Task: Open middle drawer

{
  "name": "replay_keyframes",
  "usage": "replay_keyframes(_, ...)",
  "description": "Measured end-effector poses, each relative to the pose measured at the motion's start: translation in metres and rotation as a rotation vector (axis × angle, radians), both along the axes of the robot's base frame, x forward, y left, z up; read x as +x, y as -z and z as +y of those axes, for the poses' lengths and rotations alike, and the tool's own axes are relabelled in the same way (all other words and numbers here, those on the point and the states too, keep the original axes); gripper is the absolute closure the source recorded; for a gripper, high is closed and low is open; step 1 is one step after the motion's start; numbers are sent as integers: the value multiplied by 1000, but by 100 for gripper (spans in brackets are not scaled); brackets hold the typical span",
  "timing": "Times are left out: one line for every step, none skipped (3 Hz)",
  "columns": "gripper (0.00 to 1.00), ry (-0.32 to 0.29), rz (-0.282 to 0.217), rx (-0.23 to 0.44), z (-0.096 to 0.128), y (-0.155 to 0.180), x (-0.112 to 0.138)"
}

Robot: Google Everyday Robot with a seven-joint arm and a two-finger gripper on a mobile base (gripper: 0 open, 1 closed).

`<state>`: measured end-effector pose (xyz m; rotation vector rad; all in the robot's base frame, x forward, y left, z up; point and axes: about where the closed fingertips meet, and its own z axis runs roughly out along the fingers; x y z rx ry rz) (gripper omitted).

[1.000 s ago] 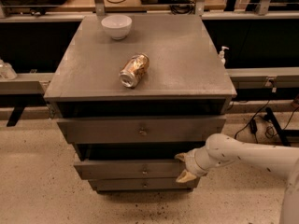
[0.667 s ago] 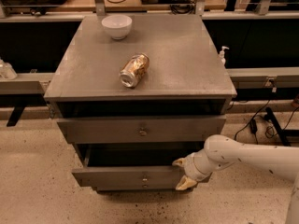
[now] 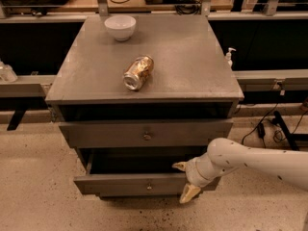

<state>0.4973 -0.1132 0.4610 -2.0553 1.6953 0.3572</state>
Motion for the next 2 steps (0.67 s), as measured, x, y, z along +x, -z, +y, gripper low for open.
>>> replay_keyframes(2, 0, 4, -2, 1, 1, 0)
replay_keyframes(2, 17, 67, -29, -5, 21, -1)
